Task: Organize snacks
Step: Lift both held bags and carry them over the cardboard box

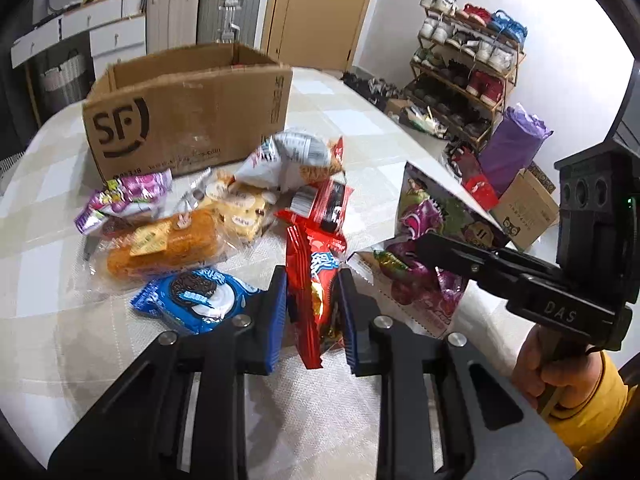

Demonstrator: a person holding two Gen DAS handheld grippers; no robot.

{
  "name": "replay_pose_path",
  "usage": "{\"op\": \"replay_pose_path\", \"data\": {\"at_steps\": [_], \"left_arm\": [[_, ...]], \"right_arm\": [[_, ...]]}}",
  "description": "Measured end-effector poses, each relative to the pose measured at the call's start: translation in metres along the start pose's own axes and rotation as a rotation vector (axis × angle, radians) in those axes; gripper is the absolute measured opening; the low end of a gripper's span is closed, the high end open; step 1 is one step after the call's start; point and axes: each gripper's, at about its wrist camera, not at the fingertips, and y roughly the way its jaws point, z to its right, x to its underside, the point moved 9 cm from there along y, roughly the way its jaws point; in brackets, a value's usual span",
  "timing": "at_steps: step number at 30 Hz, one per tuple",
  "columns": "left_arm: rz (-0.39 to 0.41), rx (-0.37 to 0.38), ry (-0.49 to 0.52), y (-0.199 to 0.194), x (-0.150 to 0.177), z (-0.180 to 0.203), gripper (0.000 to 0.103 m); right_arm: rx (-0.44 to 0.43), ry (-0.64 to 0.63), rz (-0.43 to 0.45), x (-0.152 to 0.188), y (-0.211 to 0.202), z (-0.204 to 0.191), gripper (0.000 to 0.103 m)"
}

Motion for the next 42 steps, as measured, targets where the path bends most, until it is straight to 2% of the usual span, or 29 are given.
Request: {"op": "replay_pose_path", "data": {"at_steps": [14, 29, 37, 42], "left_arm": [[0.174, -0.013, -0.025, -0.100, -0.027, -0.011, 0.021], [0.420, -0.095, -0.110, -0.256, -0.083, -0.066, 0.021], [0.487, -0.111, -0.135, -0.317, -0.109, -0.089, 0.021], [0.503, -0.117, -0.149, -0.328, -0.127, -0.102, 0.021]], "right_arm": [[-0.021, -0.116, 0.075, -0.045, -0.032, -0.057, 0.027], [-0.133, -0.267, 0.144, -0.128, -0.057, -0.167, 0.027], [-0.165, -0.291, 0.147, -0.157, -0.051, -0.202, 0.027], [-0.168, -0.315, 0.164, -0.174, -0.044, -0.210, 0.027]]}}
